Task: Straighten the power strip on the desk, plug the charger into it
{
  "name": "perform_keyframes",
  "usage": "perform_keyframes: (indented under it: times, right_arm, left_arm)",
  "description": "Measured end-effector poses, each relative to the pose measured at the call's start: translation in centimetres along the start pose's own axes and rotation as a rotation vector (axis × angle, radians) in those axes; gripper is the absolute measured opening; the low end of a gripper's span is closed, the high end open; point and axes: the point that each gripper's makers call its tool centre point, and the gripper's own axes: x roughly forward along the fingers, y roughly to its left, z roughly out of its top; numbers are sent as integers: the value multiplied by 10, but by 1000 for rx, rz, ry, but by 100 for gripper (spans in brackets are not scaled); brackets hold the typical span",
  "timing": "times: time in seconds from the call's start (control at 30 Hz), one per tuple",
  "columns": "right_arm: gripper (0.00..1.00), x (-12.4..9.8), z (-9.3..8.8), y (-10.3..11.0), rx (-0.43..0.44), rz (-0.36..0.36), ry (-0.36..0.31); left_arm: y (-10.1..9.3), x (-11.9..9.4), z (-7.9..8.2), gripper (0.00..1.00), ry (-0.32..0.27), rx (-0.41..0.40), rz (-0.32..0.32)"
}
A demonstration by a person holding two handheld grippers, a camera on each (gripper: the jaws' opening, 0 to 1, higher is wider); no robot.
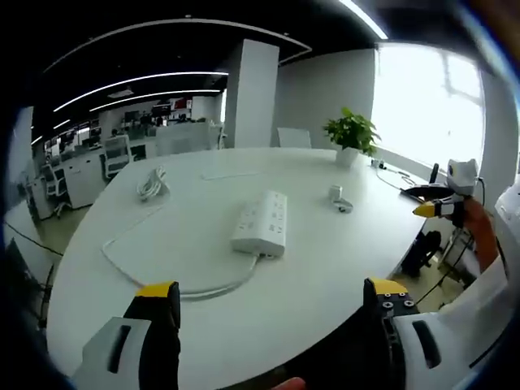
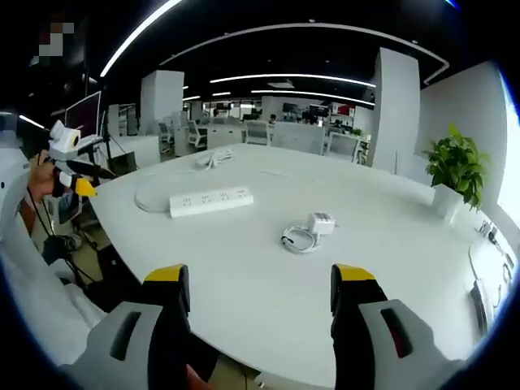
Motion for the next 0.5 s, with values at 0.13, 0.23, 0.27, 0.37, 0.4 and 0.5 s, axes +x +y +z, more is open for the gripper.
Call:
perform_keyframes:
  times: [0.13,0.23,0.27,0.37,0.4,0.5]
  right_arm:
    - [69,1,9,2,29,36,-56]
    - [69,5,15,8,61,85,-93]
    - [68,6,19,10,74,102,-115]
    - [64,5,25,10,96,115,-154]
    - [62,5,26,9,102,116,-158]
    - [63,6,24,10,141,117,-133]
  left_arm:
    - [-3,-2,2,93,7,19,4]
    - [-3,-4,2,93,6,31,8]
    - [-3,-4,3,93,0,26,6]
    - [-2,-5,3,93,-8,1,0]
    - [-1,-5,3,94,-15,-5,-1]
    - [-2,-4,5,94,-27,-16,-7]
